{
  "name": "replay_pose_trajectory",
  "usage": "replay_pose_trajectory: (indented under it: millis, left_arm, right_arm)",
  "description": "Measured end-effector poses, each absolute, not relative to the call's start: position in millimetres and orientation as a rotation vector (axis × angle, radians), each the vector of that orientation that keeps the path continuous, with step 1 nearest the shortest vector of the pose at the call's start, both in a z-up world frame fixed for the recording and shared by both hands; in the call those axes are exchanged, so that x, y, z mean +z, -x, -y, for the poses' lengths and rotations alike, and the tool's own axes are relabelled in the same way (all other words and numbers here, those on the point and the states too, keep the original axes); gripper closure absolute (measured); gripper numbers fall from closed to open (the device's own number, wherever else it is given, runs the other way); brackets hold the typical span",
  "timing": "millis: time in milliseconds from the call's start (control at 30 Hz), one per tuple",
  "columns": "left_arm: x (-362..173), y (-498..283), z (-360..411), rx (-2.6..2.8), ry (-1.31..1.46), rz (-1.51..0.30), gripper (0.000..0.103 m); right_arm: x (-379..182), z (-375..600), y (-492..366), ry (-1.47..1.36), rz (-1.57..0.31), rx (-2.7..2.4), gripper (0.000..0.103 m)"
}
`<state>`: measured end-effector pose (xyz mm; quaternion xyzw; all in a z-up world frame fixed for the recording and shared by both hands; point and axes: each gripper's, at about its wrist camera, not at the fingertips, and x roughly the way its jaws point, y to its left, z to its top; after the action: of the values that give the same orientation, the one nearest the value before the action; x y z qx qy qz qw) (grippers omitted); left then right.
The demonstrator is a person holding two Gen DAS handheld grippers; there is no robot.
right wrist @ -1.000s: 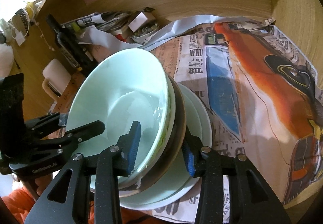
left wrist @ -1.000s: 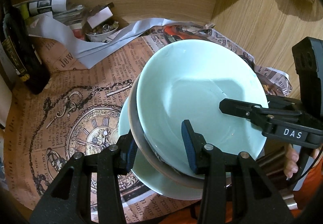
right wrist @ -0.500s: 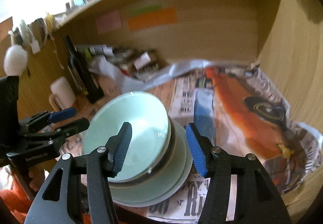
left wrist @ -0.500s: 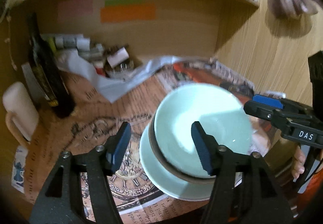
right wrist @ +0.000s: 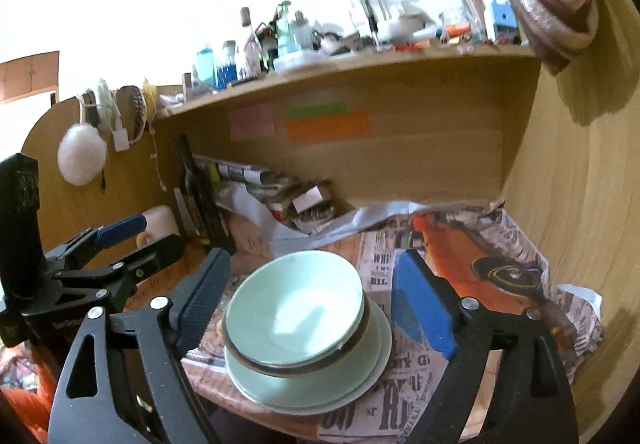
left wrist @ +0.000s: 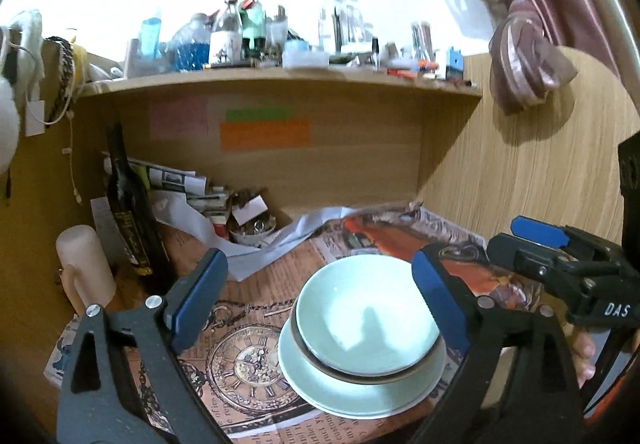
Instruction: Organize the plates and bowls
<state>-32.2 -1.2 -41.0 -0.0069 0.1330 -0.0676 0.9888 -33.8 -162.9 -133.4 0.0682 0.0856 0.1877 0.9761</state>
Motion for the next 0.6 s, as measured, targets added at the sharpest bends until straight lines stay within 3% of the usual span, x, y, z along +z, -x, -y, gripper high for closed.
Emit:
replay_pose_trajectory:
  millis: [200, 600]
  left_arm:
    - [-41, 45, 1, -0.118, 0.037, -0.222, 0.003]
    - [-46, 54, -1, -0.102, 0.046, -0.213, 0.001]
  right_arm:
    - [-132, 165, 49, -0.146, -0.111, 0.368, 0.001]
    - [-135, 163, 52, -0.159, -0.112, 0.376, 0.000]
